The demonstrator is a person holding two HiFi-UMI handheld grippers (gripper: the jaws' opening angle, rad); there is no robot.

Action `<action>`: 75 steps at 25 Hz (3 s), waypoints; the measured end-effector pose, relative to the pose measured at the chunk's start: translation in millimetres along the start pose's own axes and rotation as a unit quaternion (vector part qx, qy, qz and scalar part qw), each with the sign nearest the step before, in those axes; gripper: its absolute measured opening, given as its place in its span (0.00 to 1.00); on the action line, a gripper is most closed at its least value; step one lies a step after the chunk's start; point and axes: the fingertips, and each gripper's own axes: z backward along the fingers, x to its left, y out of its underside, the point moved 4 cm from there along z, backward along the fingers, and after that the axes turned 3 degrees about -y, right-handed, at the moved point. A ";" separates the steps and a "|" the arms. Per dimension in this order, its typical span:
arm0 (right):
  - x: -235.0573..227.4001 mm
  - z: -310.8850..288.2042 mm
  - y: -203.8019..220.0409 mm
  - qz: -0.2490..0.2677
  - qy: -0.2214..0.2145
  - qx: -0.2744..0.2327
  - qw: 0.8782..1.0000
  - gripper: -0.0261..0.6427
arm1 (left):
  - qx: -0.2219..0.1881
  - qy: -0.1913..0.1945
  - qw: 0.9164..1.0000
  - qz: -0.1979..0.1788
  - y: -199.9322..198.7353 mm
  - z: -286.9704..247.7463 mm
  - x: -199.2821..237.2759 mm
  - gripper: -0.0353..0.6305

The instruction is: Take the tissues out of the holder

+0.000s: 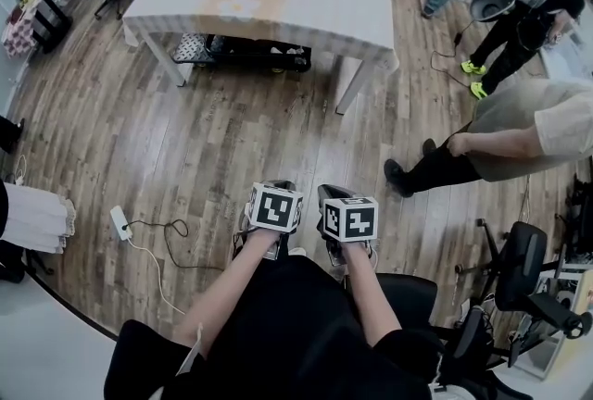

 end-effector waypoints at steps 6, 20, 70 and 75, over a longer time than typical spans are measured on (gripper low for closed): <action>-12.1 -22.4 -36.2 0.005 -0.004 0.005 1.000 0.06 | 0.003 -0.001 1.000 0.006 -32.7 -17.6 14.6 0.06; -24.6 -78.0 -146.0 0.032 0.005 0.011 0.999 0.06 | -0.004 0.011 1.000 0.015 -133.7 -50.1 69.0 0.06; -101.7 -238.7 -388.5 0.098 -0.068 0.064 0.991 0.06 | 0.005 -0.048 0.996 0.082 -354.8 -169.7 172.1 0.06; -119.7 -249.0 -411.4 0.109 -0.082 0.074 0.988 0.06 | 0.005 -0.058 0.994 0.096 -382.2 -184.6 172.4 0.06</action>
